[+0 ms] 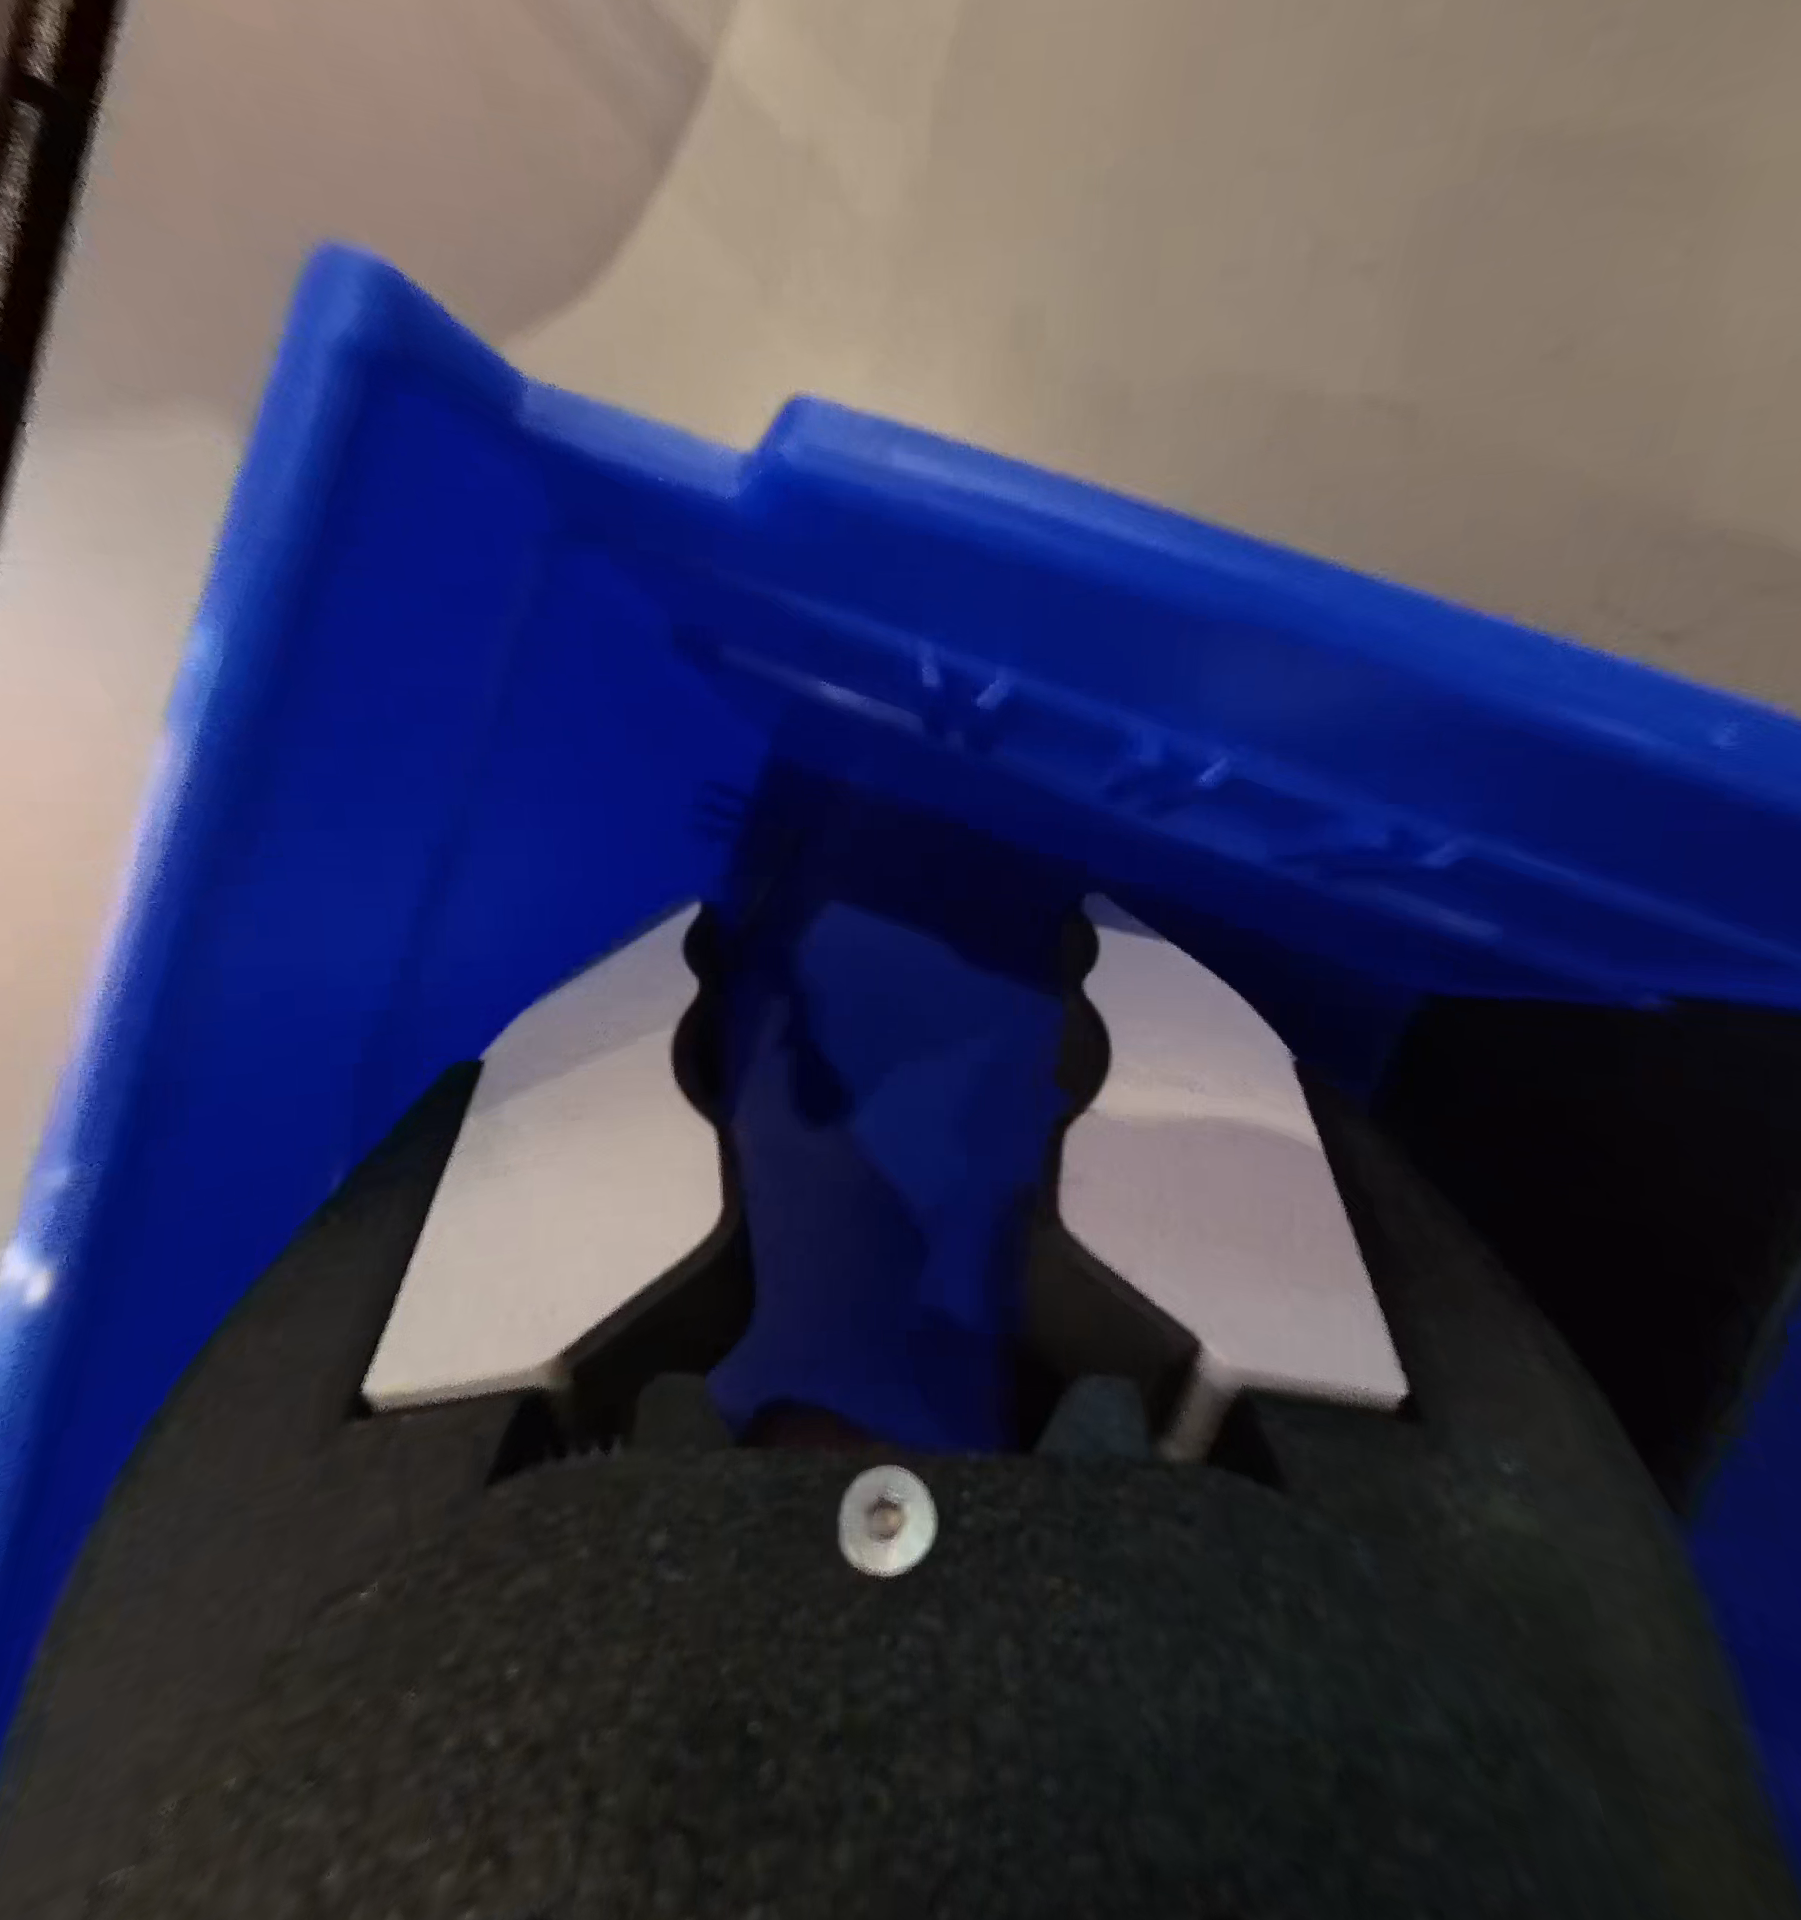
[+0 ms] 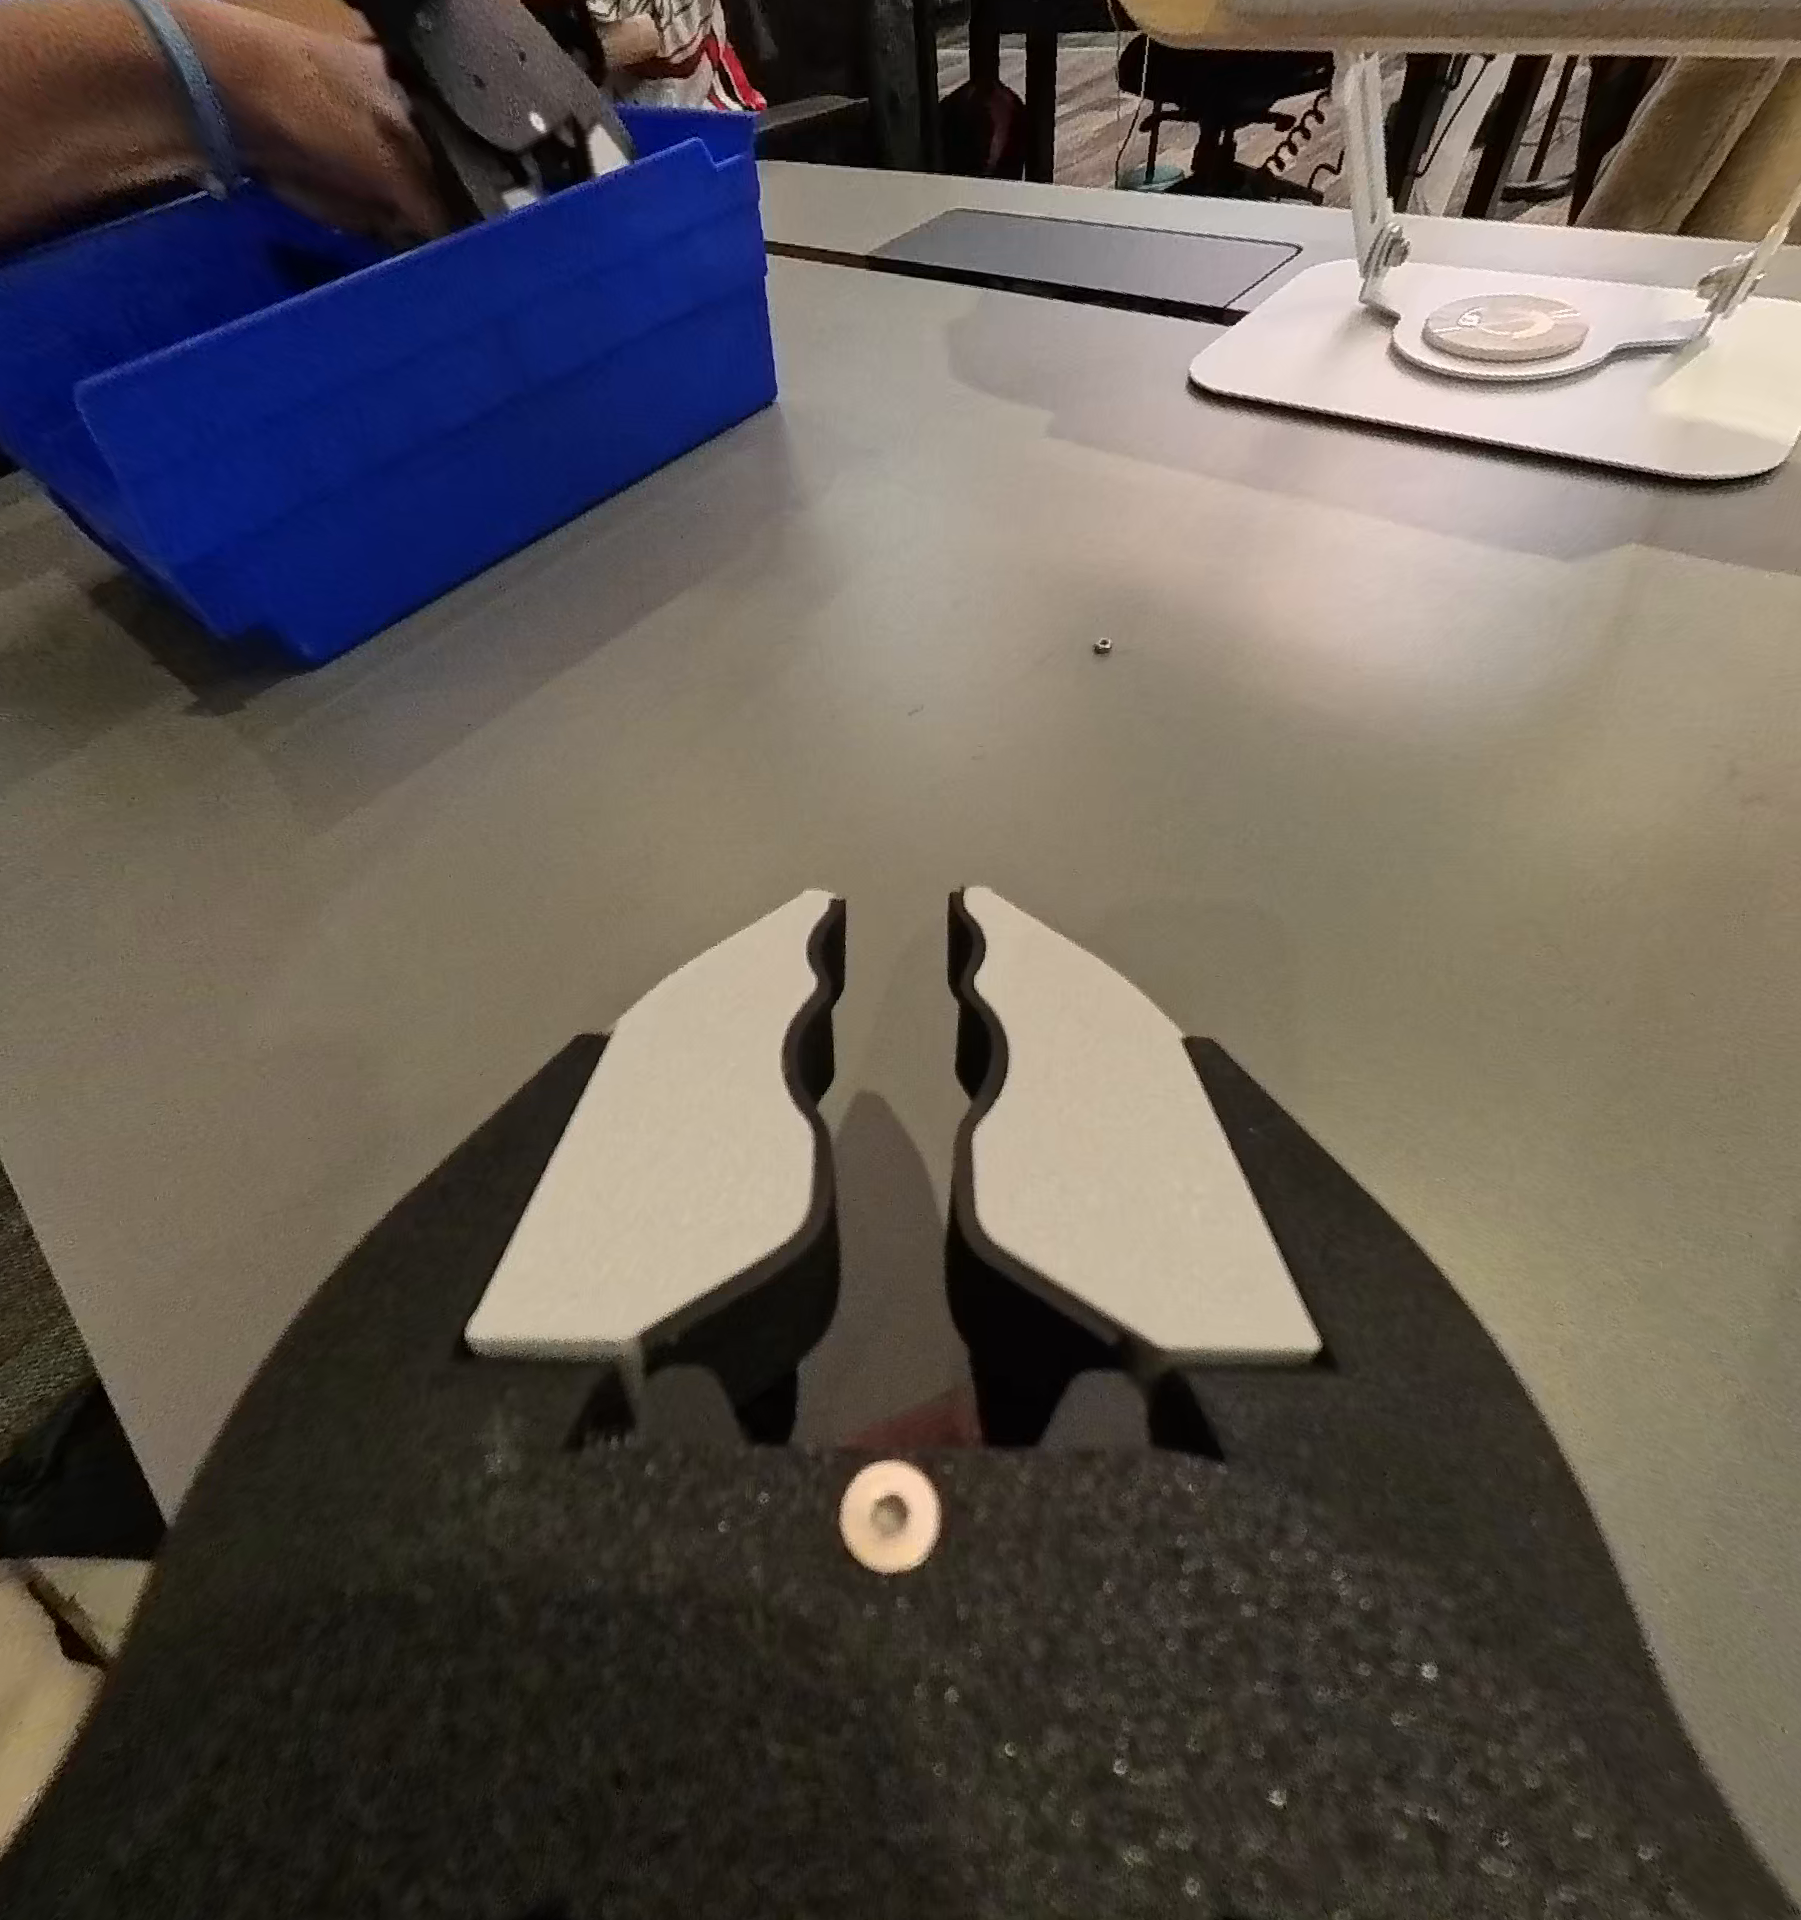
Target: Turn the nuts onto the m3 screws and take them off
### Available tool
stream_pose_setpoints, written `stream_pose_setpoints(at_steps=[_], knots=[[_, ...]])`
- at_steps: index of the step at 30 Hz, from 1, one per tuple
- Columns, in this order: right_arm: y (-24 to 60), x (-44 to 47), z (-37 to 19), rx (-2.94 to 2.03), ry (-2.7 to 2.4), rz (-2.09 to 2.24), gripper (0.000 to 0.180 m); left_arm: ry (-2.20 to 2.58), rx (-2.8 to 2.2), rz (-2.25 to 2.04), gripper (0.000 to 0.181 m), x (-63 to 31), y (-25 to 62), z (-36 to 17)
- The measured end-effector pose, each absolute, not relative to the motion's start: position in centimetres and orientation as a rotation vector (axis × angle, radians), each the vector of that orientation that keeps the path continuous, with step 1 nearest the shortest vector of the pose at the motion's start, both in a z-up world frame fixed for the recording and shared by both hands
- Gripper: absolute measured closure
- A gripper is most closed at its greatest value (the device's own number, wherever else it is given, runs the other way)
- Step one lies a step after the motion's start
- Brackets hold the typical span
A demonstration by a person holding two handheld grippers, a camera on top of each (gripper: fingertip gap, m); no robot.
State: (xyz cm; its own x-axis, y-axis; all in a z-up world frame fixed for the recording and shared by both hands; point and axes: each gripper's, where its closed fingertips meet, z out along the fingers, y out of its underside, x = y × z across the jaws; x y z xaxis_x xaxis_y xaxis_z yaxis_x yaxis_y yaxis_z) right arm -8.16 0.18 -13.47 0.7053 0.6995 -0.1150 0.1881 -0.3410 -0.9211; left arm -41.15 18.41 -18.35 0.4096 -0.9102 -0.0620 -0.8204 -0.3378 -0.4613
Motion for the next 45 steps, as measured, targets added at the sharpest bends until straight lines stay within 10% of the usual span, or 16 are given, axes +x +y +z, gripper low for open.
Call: stream_pose_setpoints(at_steps=[11,25,40,45], knots=[[0.1,-8.4,-13.7,-1.892,-0.716,0.612,0.161,1.525,-2.309,-0.346,0.123,-41.6,16.8,-19.2],[-0.1,-8.5,-13.5,-1.867,-0.723,0.603,0.162,1.499,-2.227,-0.193,0.180,-41.2,19.1,-19.0],[-0.2,-8.6,-13.4,-1.866,-0.726,0.652,0.162,1.158,-2.077,-0.236,0.180,-44.2,15.2,-6.5],[-0.2,-8.6,-13.3,-1.863,-0.724,0.680,0.163,1.283,-2.192,-0.131,0.169,-43.4,15.8,-11.3]])
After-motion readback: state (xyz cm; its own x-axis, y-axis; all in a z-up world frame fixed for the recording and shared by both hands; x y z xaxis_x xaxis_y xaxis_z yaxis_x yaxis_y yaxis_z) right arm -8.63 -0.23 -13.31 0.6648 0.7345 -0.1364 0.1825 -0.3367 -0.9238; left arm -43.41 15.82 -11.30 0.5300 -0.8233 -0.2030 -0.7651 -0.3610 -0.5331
